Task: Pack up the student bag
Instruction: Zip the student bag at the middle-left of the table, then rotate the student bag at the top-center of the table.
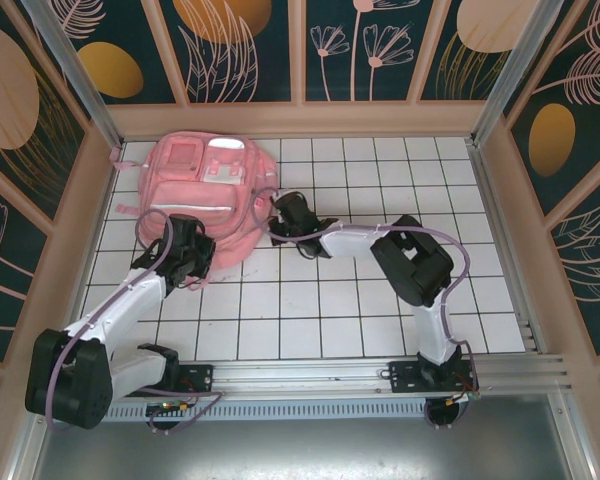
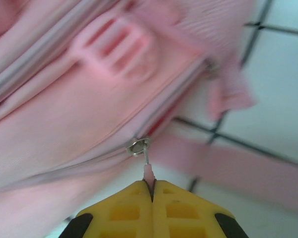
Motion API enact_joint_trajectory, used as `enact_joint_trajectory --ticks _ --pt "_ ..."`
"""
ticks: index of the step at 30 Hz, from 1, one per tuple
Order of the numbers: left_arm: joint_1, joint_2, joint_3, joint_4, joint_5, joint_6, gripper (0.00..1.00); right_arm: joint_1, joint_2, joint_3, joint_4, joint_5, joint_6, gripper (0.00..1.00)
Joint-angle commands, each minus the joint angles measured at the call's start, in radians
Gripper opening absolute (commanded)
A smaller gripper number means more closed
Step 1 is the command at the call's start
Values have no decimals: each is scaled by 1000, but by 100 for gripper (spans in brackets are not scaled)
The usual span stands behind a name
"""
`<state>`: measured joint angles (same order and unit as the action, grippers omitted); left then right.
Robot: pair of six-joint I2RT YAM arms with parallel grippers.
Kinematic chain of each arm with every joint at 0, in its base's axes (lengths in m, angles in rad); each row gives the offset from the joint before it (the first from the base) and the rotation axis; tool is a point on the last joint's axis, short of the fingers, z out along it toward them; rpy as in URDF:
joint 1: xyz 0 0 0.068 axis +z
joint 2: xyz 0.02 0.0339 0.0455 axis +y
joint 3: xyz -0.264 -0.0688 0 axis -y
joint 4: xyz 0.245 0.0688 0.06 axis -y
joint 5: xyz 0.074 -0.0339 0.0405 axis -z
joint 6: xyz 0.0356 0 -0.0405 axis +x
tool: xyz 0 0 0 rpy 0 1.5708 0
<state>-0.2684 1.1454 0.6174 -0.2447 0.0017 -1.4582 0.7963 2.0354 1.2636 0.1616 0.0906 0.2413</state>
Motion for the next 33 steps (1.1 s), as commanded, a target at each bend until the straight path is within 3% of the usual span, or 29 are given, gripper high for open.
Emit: enact_joint_trajectory --ticks 1,13,20,26,33 --pt "12 -46 42 -114 -83 72 0 -70 2 18 -62 182 -37 0" --pt "14 -93 70 -103 28 159 0 -212 208 290 -178 210 -50 0" --pt "-68 40 137 48 210 195 0 -278 118 184 -155 244 -20 0" --pt "-194 166 218 170 252 160 0 -338 46 102 -151 262 -24 0" --pt "-272 339 349 228 293 169 0 -374 -34 34 -145 270 -17 0"
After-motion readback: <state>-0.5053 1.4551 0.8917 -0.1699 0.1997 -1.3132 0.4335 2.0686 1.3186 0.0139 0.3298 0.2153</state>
